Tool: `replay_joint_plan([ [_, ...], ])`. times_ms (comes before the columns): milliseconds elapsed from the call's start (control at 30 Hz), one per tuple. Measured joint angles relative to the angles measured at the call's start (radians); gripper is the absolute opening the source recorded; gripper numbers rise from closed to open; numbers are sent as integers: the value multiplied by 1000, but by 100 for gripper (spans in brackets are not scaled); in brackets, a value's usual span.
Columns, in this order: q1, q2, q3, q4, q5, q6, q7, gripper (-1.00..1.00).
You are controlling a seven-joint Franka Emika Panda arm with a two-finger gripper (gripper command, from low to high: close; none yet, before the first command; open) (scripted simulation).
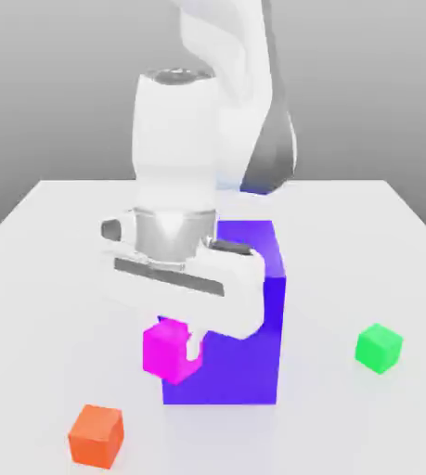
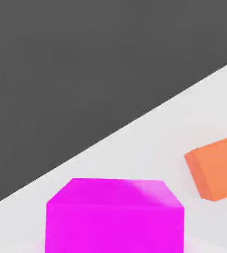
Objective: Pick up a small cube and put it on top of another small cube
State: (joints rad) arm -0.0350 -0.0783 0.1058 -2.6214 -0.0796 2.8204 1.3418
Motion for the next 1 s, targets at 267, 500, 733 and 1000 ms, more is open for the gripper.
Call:
replay_joint_plan([
  [267,174,-22,134,-25,29,-51,70,-100],
  [500,312,-31,247,-72,93,-104,98,-100],
  [733,383,24,306,-130,122,-111,127,-100],
  [1000,413,217,232,-122,-98,52,286,100],
])
